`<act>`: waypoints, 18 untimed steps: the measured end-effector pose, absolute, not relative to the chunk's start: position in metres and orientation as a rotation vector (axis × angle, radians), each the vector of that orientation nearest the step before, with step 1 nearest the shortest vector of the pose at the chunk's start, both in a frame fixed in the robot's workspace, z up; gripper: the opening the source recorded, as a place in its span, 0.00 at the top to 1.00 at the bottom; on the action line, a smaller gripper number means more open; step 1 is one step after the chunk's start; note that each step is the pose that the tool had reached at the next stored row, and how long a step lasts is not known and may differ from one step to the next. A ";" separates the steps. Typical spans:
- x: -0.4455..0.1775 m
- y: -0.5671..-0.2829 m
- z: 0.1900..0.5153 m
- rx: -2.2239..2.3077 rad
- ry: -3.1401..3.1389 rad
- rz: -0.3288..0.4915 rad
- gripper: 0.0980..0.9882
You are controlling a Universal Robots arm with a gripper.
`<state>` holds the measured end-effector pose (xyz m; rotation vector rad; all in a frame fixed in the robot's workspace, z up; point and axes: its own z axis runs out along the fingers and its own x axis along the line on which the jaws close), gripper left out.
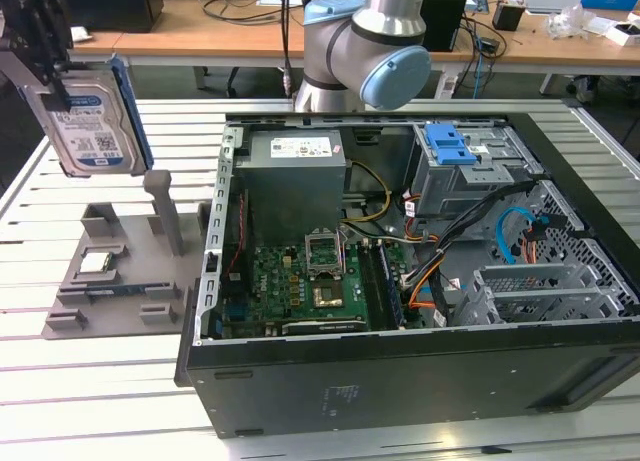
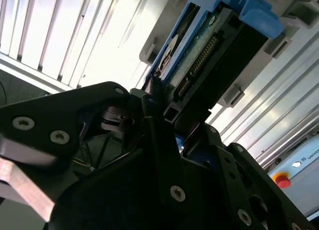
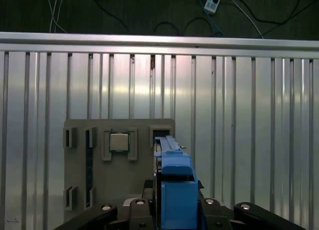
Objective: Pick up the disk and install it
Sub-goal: 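Pick up the disk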
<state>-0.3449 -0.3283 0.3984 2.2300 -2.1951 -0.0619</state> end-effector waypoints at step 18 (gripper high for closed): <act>-0.345 -0.328 0.424 2.230 -2.195 -0.062 0.70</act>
